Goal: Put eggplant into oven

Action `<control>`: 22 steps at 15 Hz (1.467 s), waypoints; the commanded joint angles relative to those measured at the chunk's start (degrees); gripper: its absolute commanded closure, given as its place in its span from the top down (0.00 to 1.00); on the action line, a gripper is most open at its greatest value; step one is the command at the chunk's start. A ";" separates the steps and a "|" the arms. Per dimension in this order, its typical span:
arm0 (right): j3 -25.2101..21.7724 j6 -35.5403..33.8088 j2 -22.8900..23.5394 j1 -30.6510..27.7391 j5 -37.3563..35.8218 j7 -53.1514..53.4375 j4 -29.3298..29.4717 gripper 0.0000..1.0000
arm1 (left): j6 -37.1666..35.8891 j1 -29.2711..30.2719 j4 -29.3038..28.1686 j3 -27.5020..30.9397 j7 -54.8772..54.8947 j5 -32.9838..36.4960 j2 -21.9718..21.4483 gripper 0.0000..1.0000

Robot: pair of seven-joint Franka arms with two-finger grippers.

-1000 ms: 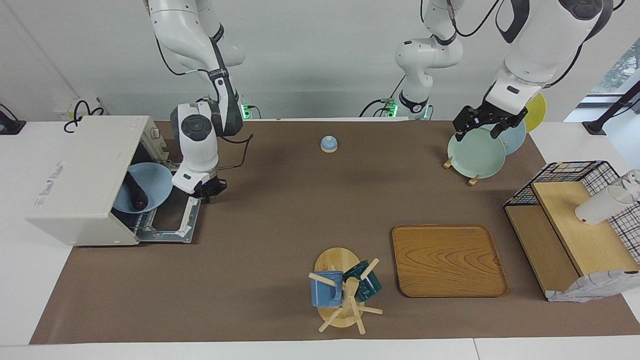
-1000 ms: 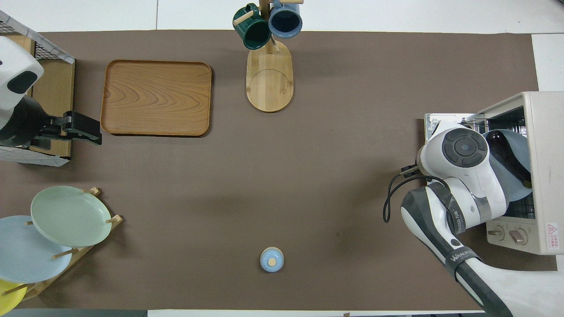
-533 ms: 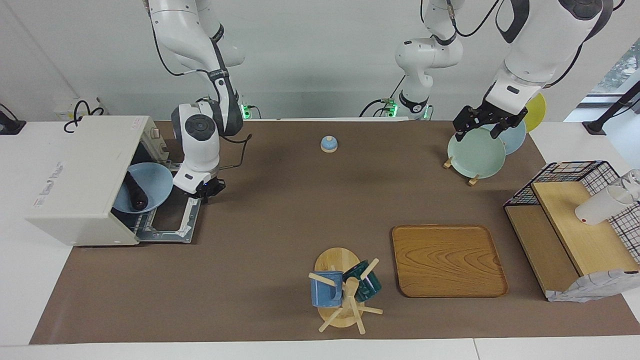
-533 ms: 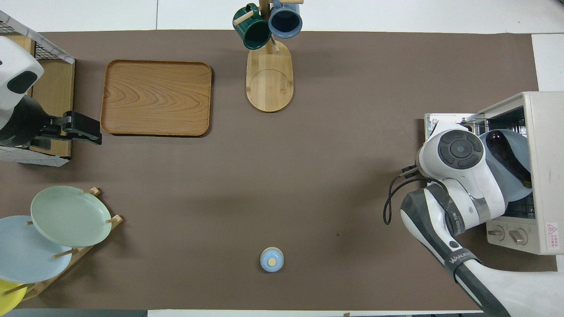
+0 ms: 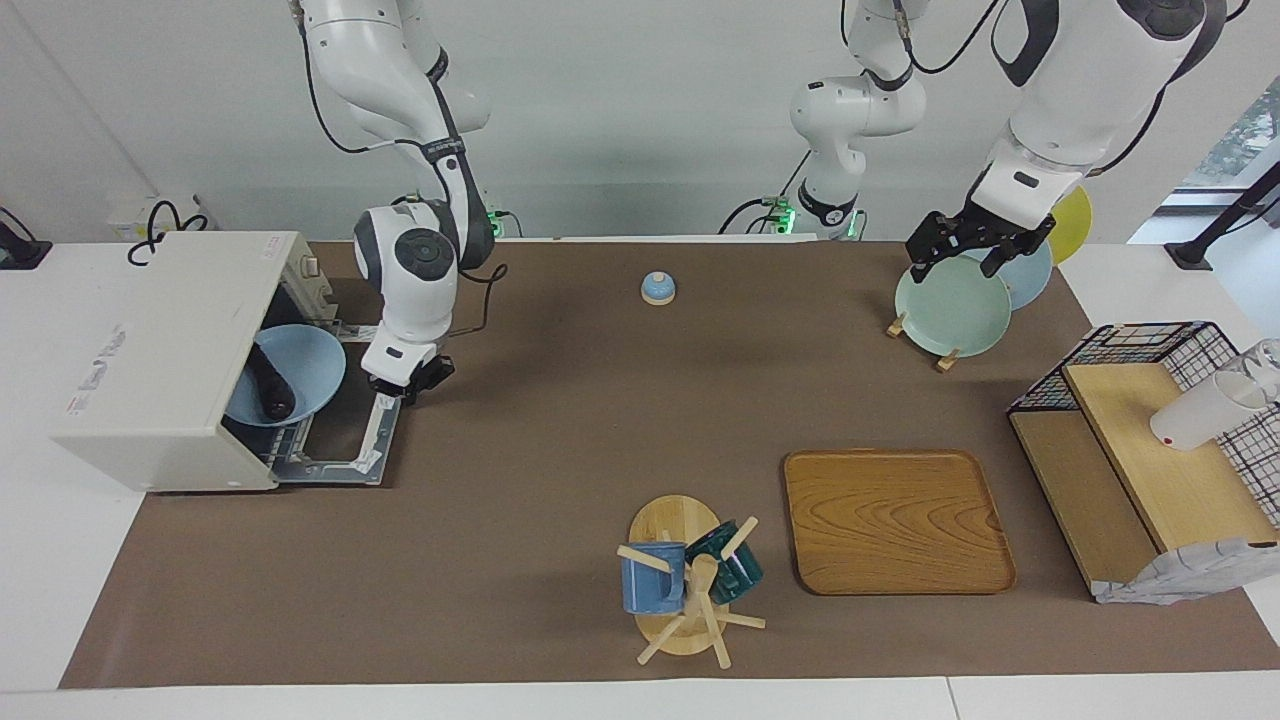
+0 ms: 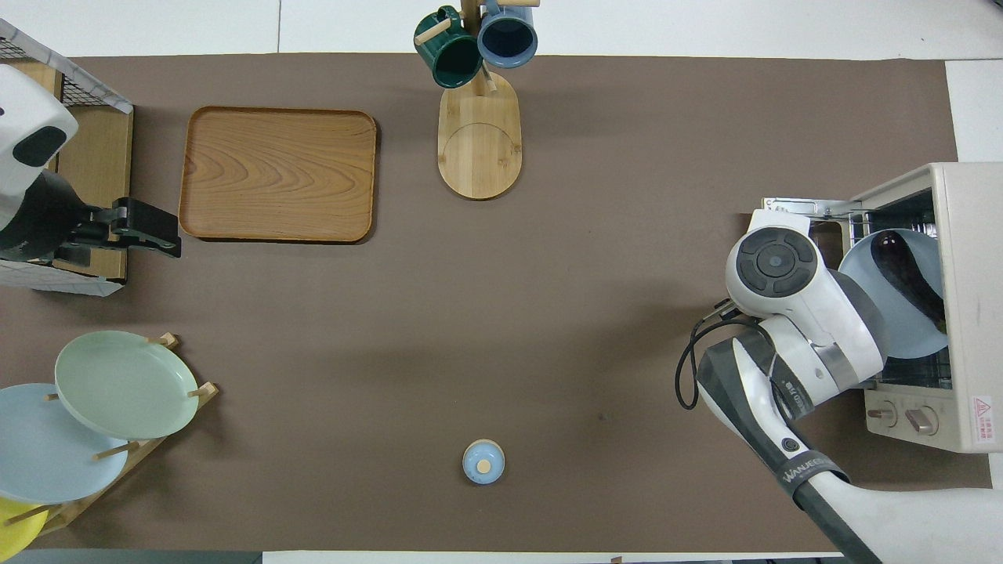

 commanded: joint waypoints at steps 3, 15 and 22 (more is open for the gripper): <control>-1.47 -3.70 -0.95 -6.10 -3.30 -11.38 7.35 0.00 | 1.49 -0.07 -2.11 0.01 0.32 0.44 -1.67 1.00; -1.65 -17.66 -5.52 -11.30 9.18 -22.82 16.32 0.00 | 2.19 0.45 -2.02 0.01 0.14 0.53 -1.59 1.00; -1.30 -32.78 -5.44 -10.60 19.01 -22.74 32.29 0.00 | 2.19 0.63 -2.10 0.01 -0.03 0.53 -1.67 1.00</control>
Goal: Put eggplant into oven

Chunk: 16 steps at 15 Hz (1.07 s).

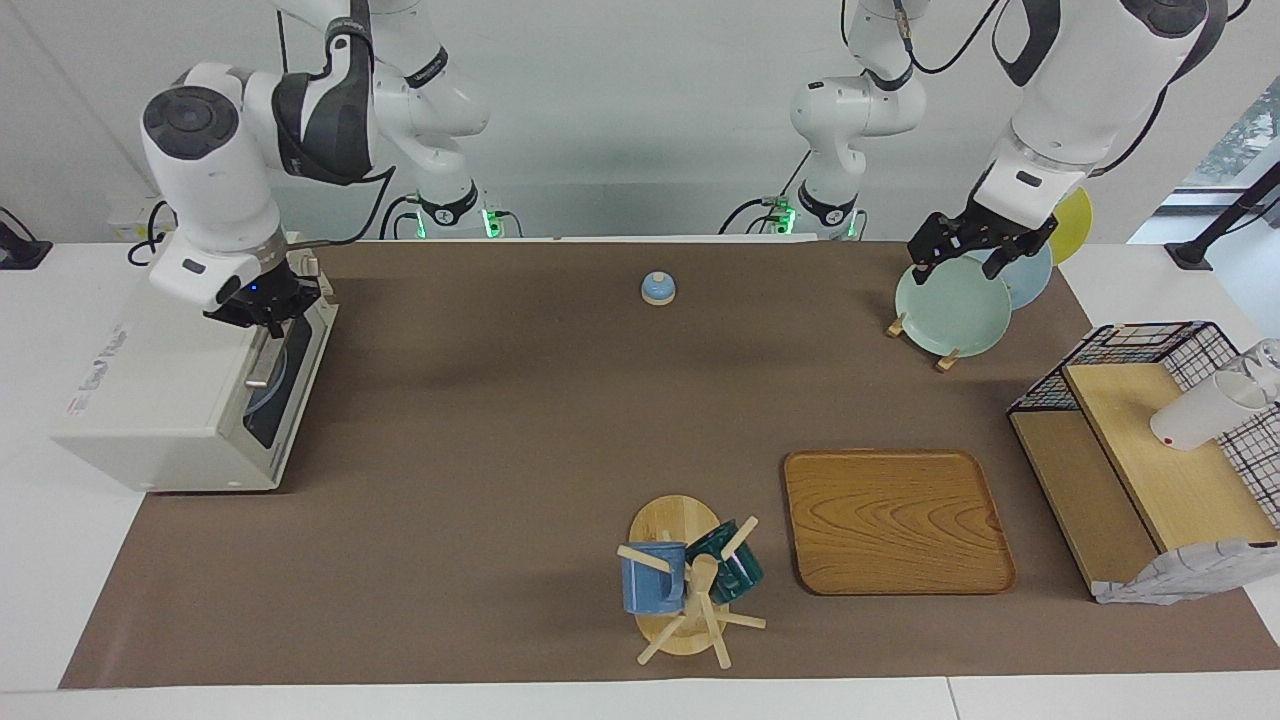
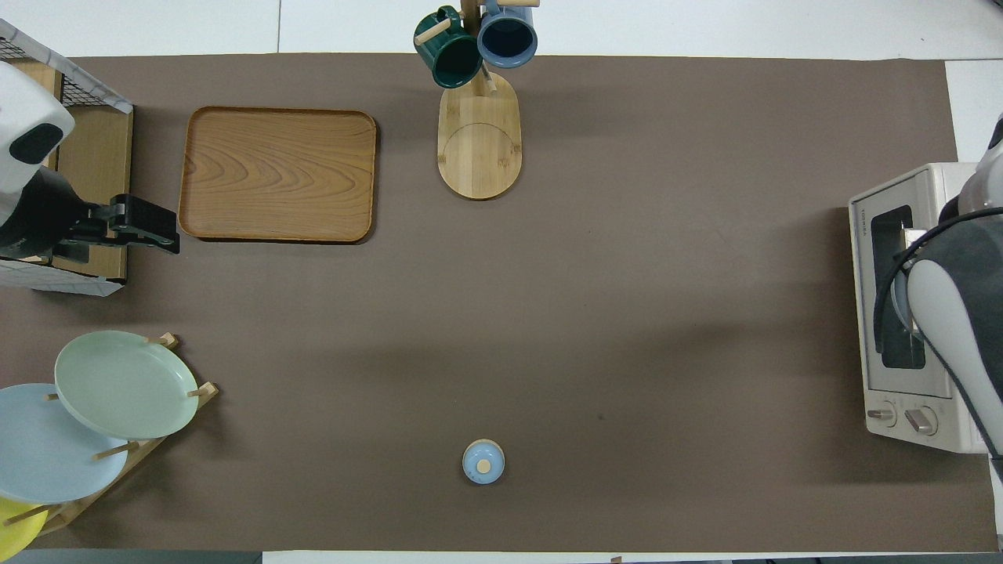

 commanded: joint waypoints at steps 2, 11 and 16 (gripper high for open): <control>0.73 -4.91 1.32 0.37 5.65 -0.90 9.58 0.02 | 1.38 0.67 -2.11 -0.11 0.14 0.51 -1.67 1.00; 0.64 -7.27 0.97 1.16 10.15 11.83 9.68 1.00 | 1.12 0.68 -2.10 -0.02 -0.12 0.51 -1.85 1.00; 0.64 -10.01 0.62 1.07 10.50 13.78 10.12 1.00 | 0.85 0.50 -2.02 -0.02 -0.12 0.59 -1.85 1.00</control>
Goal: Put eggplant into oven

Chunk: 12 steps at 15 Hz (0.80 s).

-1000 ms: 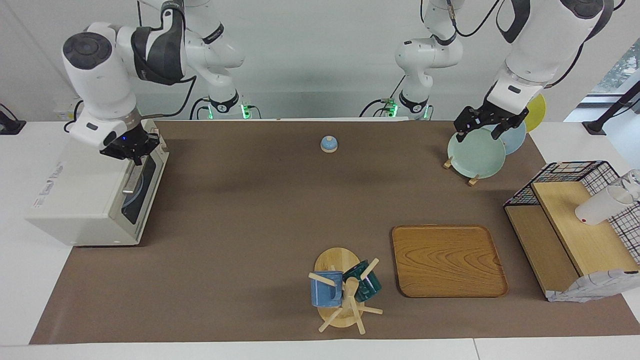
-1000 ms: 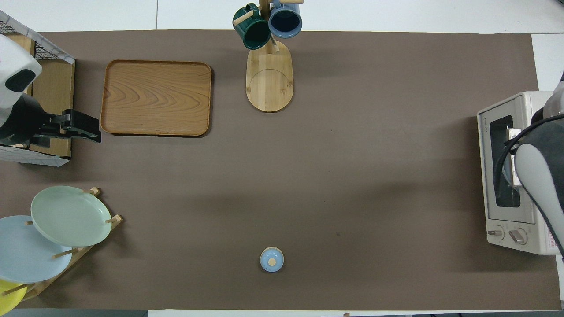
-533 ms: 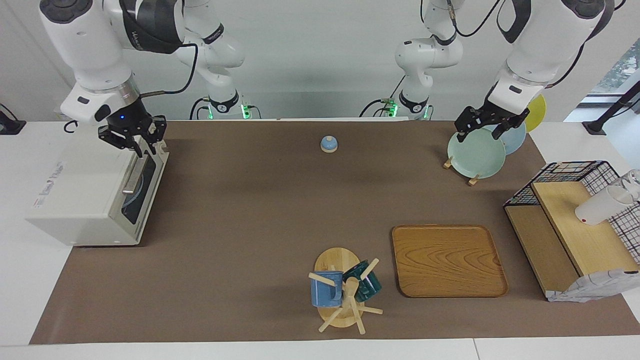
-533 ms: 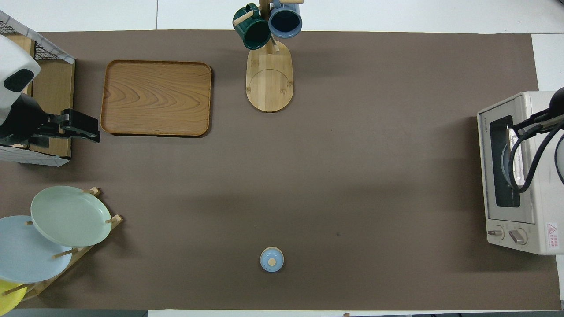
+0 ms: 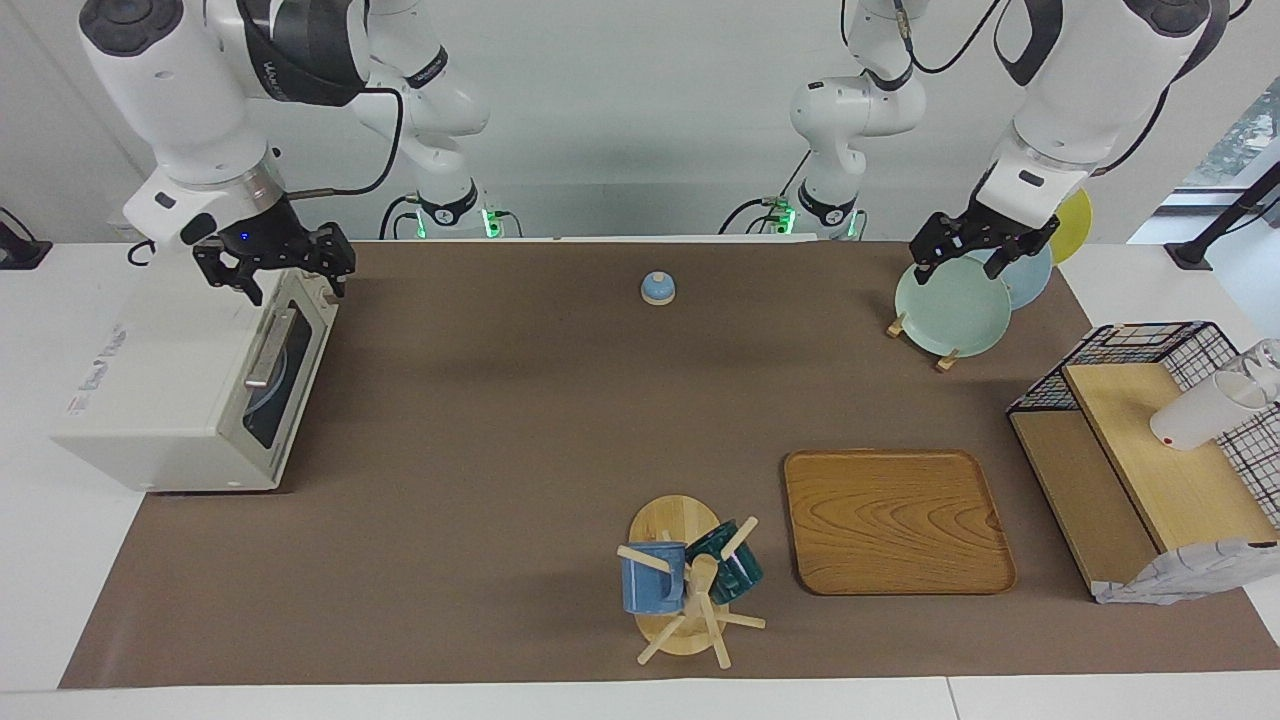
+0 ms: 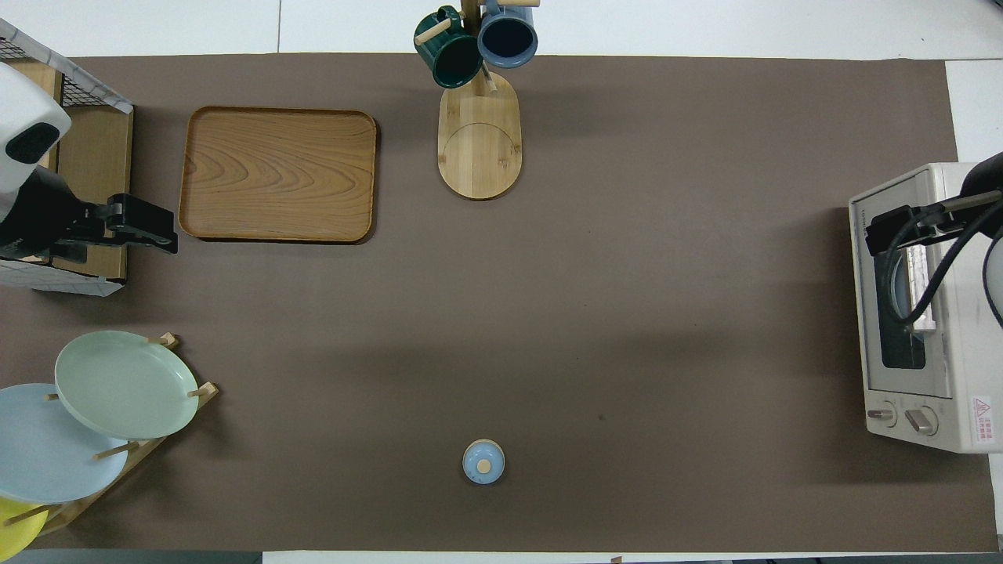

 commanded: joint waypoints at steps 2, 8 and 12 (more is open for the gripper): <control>-0.05 -2.05 -0.88 -0.06 1.85 1.17 0.61 1.00 | 0.50 0.43 -2.02 -0.15 0.05 0.68 -1.79 1.00; -7.52 -4.43 -2.20 7.05 2.63 1.17 0.61 1.00 | 0.50 1.04 -1.93 -0.50 0.23 0.68 -1.71 1.00; -7.79 -4.70 -3.43 7.94 2.64 1.17 -0.80 1.00 | 0.68 1.40 -1.75 -0.76 0.23 0.68 -1.62 1.00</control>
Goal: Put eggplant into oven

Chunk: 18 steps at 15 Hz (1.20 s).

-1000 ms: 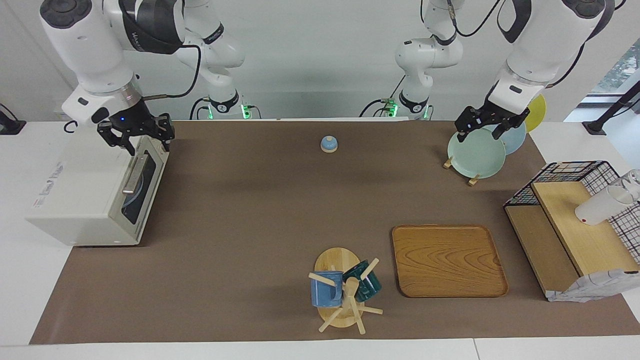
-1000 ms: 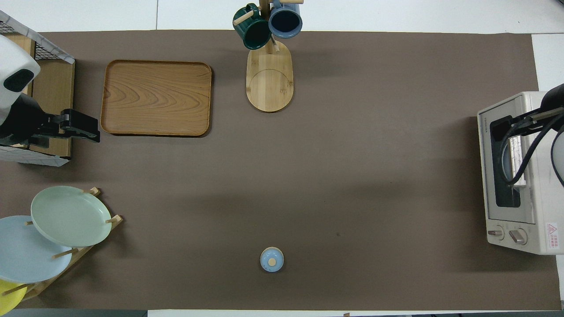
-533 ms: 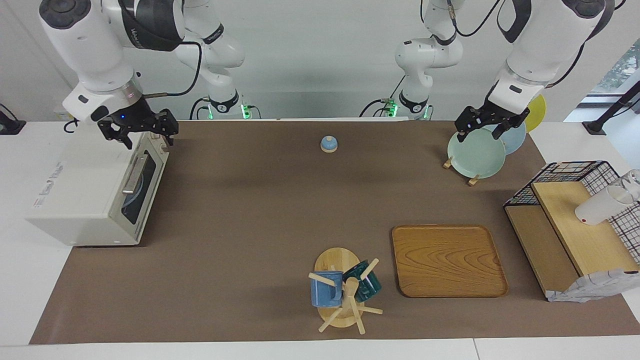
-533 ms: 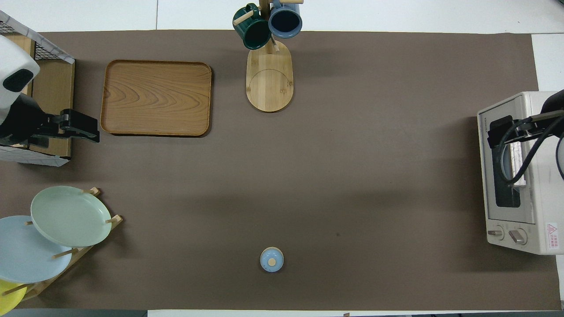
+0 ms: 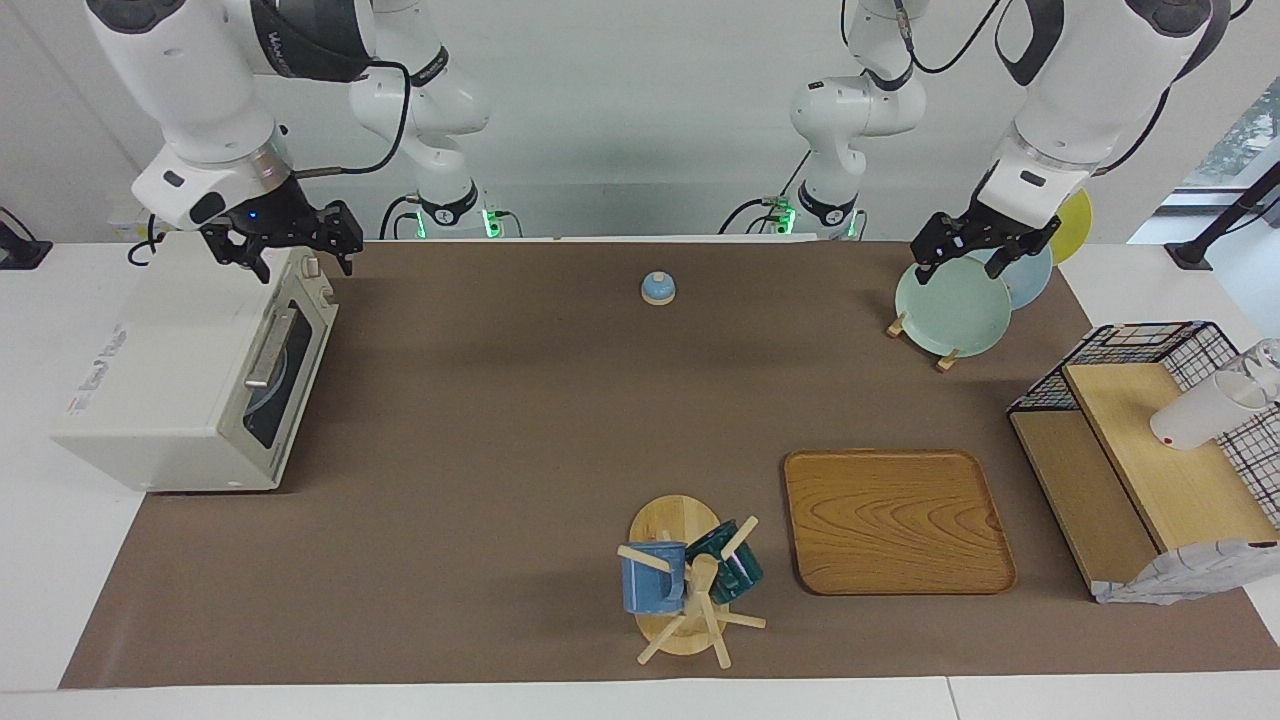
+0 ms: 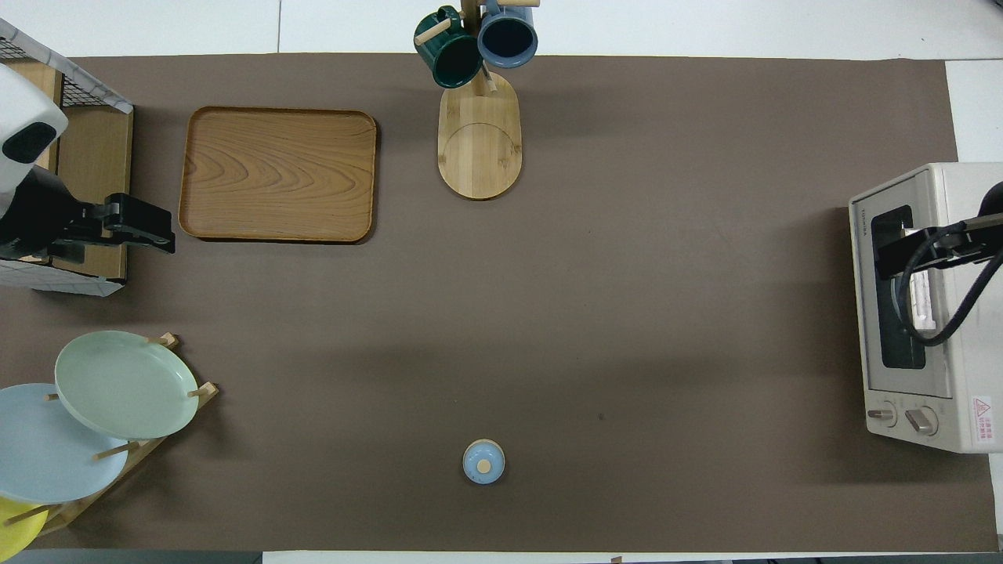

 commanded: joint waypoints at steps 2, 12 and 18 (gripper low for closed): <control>-0.91 0.05 -1.29 0.39 1.25 0.63 -1.35 1.00 | 0.71 1.17 -1.66 -0.80 0.32 0.65 -1.53 1.00; -1.53 0.14 -1.03 -0.14 1.51 0.63 -0.83 1.00 | 0.98 1.61 -1.75 -0.71 0.23 0.65 -1.70 1.00; -1.53 -0.04 -1.38 -1.18 2.92 0.54 -0.74 1.00 | 0.89 1.61 -2.10 -0.71 0.23 0.65 -1.79 1.00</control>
